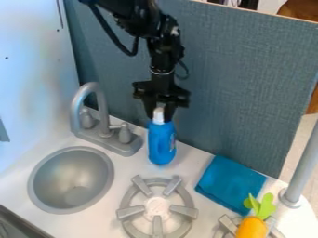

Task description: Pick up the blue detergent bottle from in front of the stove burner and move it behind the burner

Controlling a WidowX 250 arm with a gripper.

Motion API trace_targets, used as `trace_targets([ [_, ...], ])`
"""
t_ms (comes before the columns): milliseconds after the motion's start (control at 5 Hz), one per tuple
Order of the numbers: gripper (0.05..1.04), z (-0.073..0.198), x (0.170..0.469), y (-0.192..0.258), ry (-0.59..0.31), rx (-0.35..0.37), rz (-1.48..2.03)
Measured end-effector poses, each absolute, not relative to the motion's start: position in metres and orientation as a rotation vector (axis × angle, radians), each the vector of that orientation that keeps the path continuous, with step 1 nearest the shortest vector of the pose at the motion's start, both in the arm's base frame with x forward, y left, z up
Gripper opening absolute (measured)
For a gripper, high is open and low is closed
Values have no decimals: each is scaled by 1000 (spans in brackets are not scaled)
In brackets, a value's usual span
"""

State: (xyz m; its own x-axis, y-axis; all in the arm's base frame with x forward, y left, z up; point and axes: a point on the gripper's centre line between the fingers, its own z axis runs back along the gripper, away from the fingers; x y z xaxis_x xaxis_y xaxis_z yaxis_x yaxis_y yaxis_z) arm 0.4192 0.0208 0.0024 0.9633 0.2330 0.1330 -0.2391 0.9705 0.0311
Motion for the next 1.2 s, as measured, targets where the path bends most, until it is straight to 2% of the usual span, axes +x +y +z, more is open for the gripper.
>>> trace_targets([
  [400, 490, -8, 434, 26, -57, 77, 239],
  [600, 551, -9, 432, 24, -16, 69, 217],
  [800, 867, -20, 422, 22, 10, 64, 191],
  [1000, 1015, 18, 413, 20, -61, 48, 180],
  [1200, 1010, 69, 401, 19, -142, 46, 178],
])
